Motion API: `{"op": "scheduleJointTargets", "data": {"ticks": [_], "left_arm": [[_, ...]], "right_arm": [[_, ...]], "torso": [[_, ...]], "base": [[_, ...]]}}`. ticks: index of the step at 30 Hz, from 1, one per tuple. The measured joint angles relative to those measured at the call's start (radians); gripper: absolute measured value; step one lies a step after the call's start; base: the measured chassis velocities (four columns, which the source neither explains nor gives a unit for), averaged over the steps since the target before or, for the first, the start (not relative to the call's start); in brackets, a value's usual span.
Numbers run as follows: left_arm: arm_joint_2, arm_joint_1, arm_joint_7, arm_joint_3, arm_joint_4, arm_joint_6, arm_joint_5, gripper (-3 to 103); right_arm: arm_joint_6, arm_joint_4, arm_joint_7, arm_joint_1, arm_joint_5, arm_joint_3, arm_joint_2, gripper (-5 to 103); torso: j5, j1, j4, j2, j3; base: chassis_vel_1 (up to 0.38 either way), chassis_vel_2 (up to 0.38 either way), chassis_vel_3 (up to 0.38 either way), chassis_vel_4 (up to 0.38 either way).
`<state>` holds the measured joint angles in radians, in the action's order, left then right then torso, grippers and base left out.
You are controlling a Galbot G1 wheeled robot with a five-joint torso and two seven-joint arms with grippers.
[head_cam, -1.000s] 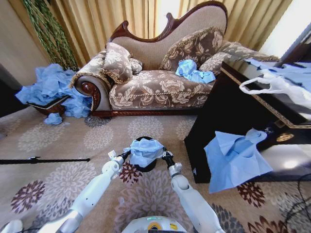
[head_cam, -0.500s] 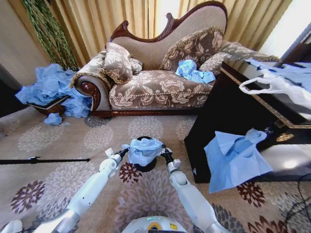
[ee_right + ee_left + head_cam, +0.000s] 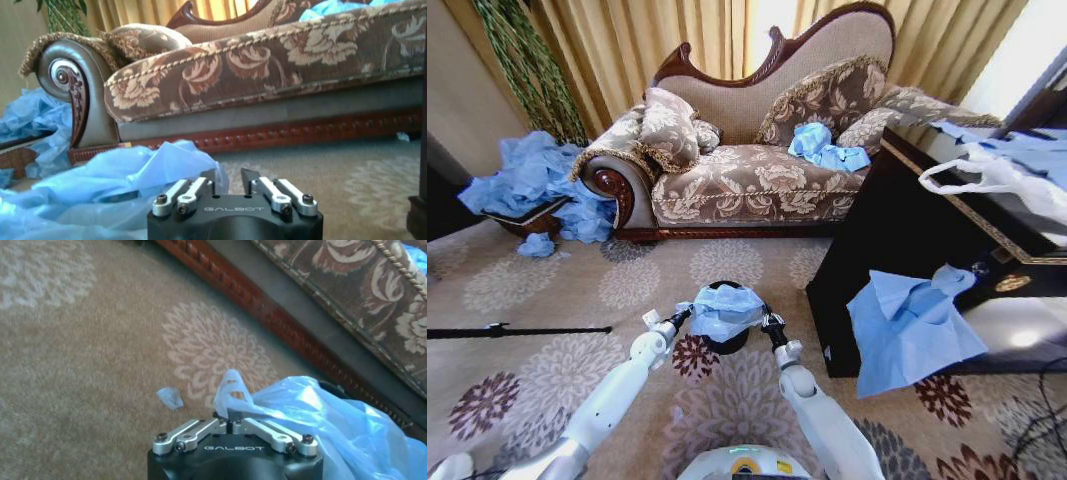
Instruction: Place a garbage bag over the trash bin.
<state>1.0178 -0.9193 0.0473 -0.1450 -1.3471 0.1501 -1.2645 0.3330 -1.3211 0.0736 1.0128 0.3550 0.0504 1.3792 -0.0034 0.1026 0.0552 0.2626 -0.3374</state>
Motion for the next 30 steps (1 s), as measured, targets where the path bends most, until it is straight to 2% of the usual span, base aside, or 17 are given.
{"op": "scheduleJointTargets", "data": {"ticks": [1,3,4,6,7,10,12,14,16,18,19,22,24,25,26,27,30], "left_arm": [[-0.011,-0.012,0.000,-0.005,-0.016,0.000,0.001,7],[-0.019,-0.020,0.000,-0.008,-0.027,0.000,0.004,7],[-0.039,-0.042,-0.001,-0.016,-0.054,0.000,0.018,19],[-0.062,-0.067,-0.004,-0.023,-0.081,-0.004,0.039,24],[-0.082,-0.093,-0.011,-0.027,-0.106,-0.008,0.056,24],[-0.138,-0.173,-0.034,-0.038,-0.178,-0.027,0.111,40],[-0.157,-0.208,-0.037,-0.048,-0.212,-0.031,0.120,45],[-0.187,-0.260,-0.037,-0.073,-0.278,-0.034,0.124,57],[-0.197,-0.275,-0.035,-0.082,-0.301,-0.035,0.123,57],[-0.230,-0.337,-0.004,-0.112,-0.415,-0.020,0.087,68],[-0.230,-0.337,-0.004,-0.112,-0.415,-0.020,0.087,68],[-0.270,-0.384,0.108,-0.144,-0.571,0.056,-0.033,84],[-0.274,-0.390,0.132,-0.147,-0.591,0.069,-0.058,84],[-0.280,-0.401,0.193,-0.157,-0.635,0.109,-0.117,94],[-0.281,-0.409,0.250,-0.166,-0.666,0.154,-0.159,94],[-0.281,-0.409,0.250,-0.166,-0.666,0.154,-0.159,94],[-0.267,-0.415,0.330,-0.171,-0.700,0.216,-0.226,99]], "right_arm": [[-0.011,-0.013,0.000,0.003,0.000,0.000,-0.003,32],[-0.016,-0.017,0.000,0.004,0.000,-0.001,-0.005,32],[-0.024,-0.023,-0.001,0.004,0.000,-0.004,-0.007,37],[-0.025,-0.023,-0.003,0.000,-0.003,-0.006,-0.006,43],[-0.025,-0.022,-0.003,-0.004,-0.007,-0.006,-0.004,48],[-0.027,-0.031,-0.005,-0.017,-0.018,-0.008,-0.006,66],[-0.026,-0.031,-0.007,-0.023,-0.033,-0.008,-0.008,71],[-0.019,-0.028,-0.012,-0.031,-0.053,-0.006,-0.014,77],[-0.018,-0.027,-0.013,-0.033,-0.056,-0.006,-0.015,82],[-0.009,-0.023,-0.019,-0.040,-0.077,-0.006,-0.024,93],[-0.009,-0.023,-0.019,-0.040,-0.077,-0.006,-0.024,93],[-0.003,-0.030,-0.021,-0.044,-0.102,-0.011,-0.033,100],[-0.001,-0.032,-0.021,-0.044,-0.106,-0.012,-0.033,100],[0.004,-0.032,-0.021,-0.044,-0.116,-0.015,-0.033,100],[0.009,-0.033,-0.021,-0.043,-0.127,-0.015,-0.032,100],[0.009,-0.033,-0.021,-0.043,-0.127,-0.015,-0.032,100],[0.013,-0.034,-0.021,-0.043,-0.133,-0.017,-0.029,100]], "torso": [[-0.0001,0.000,0.0000,0.000,0.000],[-0.0002,0.000,0.0001,0.000,0.000],[-0.0003,0.000,0.0002,0.000,0.000],[-0.0001,0.000,0.0004,0.000,0.000],[0.0001,0.000,0.0001,0.000,0.000],[-0.0001,0.000,-0.0003,0.000,0.000],[-0.0002,0.000,-0.0002,0.000,0.000],[-0.0004,0.000,-0.0002,0.000,0.000],[-0.0001,0.000,0.0000,0.000,0.000],[0.0000,0.000,-0.0002,0.000,0.000],[0.0000,0.000,-0.0002,0.000,0.000],[0.0001,0.000,0.0003,0.000,0.000],[0.0000,0.000,0.0003,0.000,0.000],[0.0001,0.000,0.0001,0.000,0.000],[0.0001,0.000,0.0000,0.000,0.000],[0.0001,0.000,0.0000,0.000,0.000],[0.0001,0.000,-0.0001,0.000,0.000]], "base": [[0.000,0.000,0.000,0.000],[0.000,0.000,0.000,0.000],[0.000,0.000,0.000,0.000],[0.000,0.000,0.000,0.000],[0.000,0.000,0.000,0.000],[0.000,0.000,0.000,0.000],[0.000,0.000,0.000,0.000],[0.000,0.000,0.000,0.000],[0.000,0.000,0.000,0.000],[0.000,0.000,0.000,0.000],[0.000,0.000,0.000,0.000],[0.000,0.000,0.000,0.000],[0.000,0.000,0.000,0.000],[0.000,0.000,0.000,0.000],[0.000,0.000,0.000,0.000],[0.000,0.000,0.000,0.000],[0.000,0.000,0.000,0.000]]}}
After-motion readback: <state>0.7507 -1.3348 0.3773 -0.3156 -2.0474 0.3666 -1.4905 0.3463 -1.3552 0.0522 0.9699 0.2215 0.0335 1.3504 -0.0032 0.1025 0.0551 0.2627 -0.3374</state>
